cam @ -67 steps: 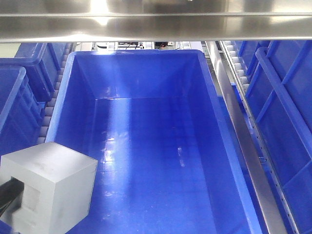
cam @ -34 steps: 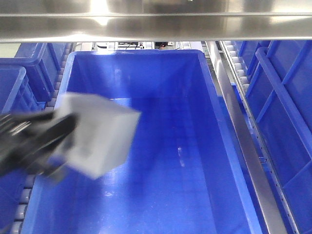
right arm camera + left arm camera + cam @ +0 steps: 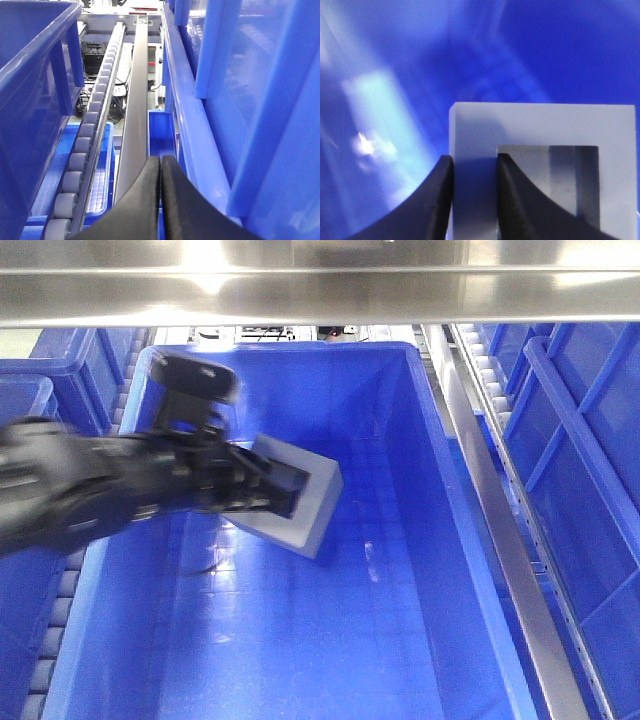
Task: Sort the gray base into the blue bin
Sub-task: 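Lower the gray block into the blue bin with the left gripper, then open the left gripper and withdraw it from the bin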
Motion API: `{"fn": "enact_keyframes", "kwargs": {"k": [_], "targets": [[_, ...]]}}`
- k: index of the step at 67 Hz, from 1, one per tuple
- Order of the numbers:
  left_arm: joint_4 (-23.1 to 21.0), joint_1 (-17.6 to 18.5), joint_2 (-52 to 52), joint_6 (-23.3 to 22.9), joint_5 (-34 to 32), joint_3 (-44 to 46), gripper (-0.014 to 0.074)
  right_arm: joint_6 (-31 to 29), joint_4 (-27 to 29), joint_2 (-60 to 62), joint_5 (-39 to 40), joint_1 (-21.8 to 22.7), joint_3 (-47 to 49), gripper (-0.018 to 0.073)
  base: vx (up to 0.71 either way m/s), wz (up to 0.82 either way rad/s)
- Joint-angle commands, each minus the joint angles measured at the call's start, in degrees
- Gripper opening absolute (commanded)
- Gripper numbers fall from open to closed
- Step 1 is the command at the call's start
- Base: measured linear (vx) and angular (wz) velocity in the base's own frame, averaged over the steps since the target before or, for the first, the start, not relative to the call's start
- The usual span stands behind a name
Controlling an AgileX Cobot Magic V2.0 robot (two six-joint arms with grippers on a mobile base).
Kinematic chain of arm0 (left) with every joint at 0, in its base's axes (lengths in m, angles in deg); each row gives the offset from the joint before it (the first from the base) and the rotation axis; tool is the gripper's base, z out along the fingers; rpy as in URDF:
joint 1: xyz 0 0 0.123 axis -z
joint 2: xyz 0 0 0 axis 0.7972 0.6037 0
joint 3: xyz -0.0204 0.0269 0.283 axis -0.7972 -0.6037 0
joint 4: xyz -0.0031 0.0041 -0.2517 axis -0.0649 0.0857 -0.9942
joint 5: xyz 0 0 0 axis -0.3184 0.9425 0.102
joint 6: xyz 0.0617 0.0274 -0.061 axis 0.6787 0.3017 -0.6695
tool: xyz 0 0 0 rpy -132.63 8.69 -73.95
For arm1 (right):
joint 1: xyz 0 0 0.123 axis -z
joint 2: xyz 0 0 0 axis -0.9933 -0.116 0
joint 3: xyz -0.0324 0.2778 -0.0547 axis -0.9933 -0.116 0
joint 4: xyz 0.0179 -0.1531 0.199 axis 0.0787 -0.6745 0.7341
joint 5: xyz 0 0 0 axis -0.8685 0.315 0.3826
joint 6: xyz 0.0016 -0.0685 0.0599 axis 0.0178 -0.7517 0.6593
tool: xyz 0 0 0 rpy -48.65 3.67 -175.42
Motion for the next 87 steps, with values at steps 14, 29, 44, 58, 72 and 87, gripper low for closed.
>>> {"fn": "enact_keyframes", "kwargs": {"k": [14, 29, 44, 58, 72, 87], "targets": [[-0.1, -0.8, 3.2, -3.6, -5.5, 2.6, 0.0023, -0.7, -0.5, 0.4, 4.1, 0.3, -0.3, -0.0005, 0.00, 0.00], [-1.3, -0.8, 6.8, -3.6, -5.0, 2.6, 0.0105, -0.7, -0.5, 0.4, 4.1, 0.3, -0.3, -0.0005, 0.00, 0.00], [-1.3, -0.8, 7.4, -3.5, -4.8, 2.9, 0.0259, -0.7, -0.5, 0.4, 4.1, 0.3, -0.3, -0.0005, 0.00, 0.00], [-1.1, -0.6, 4.4, -0.7, -2.6, 3.9, 0.0344, -0.7, -0.5, 0.4, 4.3, 0.3, -0.3, -0.0005, 0.00, 0.00], [-1.1, -0.6, -1.0, 5.7, 1.3, 3.1, 0.0344, -0.7, -0.5, 0.4, 4.3, 0.3, -0.3, -0.0005, 0.00, 0.00], [-0.2, -0.6, -11.6, 5.7, -5.6, -7.7, 0.0344, -0.7, -0.5, 0.4, 4.3, 0.3, -0.3, -0.0005, 0.00, 0.00]]}}
